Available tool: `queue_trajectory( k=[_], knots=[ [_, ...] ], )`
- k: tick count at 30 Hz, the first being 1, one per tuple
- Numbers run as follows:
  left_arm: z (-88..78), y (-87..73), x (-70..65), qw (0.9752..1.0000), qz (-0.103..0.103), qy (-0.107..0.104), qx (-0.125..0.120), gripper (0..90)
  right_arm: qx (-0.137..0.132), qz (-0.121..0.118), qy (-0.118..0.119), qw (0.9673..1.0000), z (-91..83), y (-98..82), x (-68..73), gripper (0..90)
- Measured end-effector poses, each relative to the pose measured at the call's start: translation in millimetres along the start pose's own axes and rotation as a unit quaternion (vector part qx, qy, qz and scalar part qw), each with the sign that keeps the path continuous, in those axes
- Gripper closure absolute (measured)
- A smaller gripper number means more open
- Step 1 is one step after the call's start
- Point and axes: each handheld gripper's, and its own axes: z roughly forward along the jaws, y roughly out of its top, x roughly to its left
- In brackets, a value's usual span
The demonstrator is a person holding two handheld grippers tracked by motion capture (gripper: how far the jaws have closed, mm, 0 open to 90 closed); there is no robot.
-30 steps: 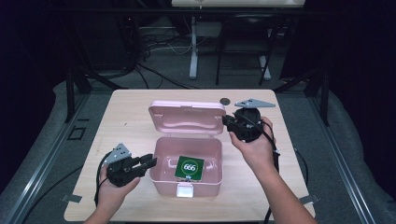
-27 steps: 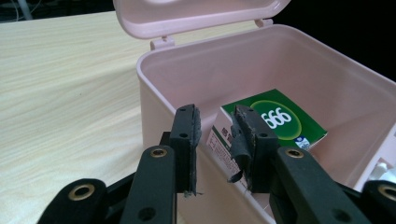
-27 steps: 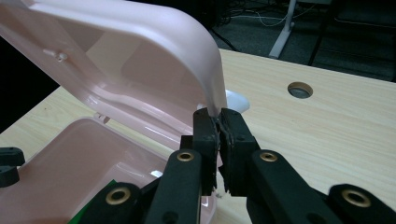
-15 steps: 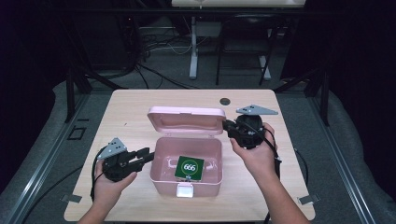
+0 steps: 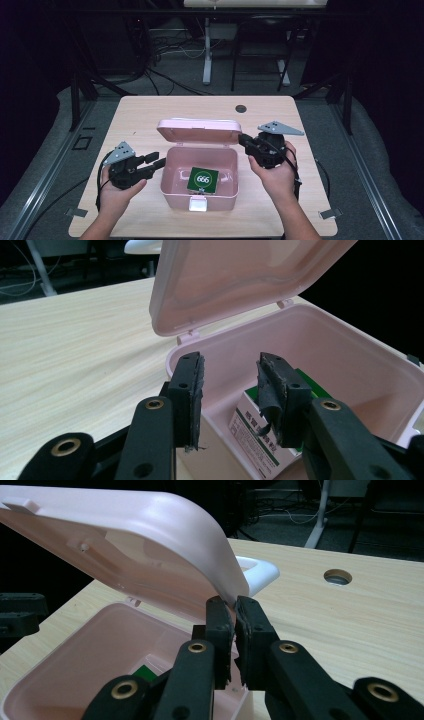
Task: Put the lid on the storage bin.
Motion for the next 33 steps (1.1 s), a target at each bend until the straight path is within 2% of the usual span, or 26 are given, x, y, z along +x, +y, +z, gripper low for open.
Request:
queue_trajectory(
  k=[9,13,23,27,33],
  knots=[
    [-1.9,12.0,-2.9,0.9996,0.019,0.015,-0.015,62.1,-0.009,-0.006,0.003,0.9999,-4.2,-7.6,1.9,85.7],
    [-5.7,20.1,-5.9,0.9984,0.033,0.036,-0.028,63.9,-0.014,-0.006,0.004,0.9999,-5.7,-11.5,3.0,85.7],
    [-10.7,39.1,-6.5,0.9975,0.037,0.045,-0.041,65.4,-0.017,-0.002,0.012,0.9998,-7.8,-16.5,2.9,84.8],
    [-10.1,47.1,-6.5,0.9969,0.036,0.052,-0.047,64.2,-0.014,0.000,0.021,0.9997,-9.0,-17.6,2.6,80.0],
    [-12.1,51.0,-6.3,0.9969,0.032,0.048,-0.053,63.5,-0.015,-0.006,0.022,0.9996,-11.6,-19.4,1.0,70.2]
  ],
)
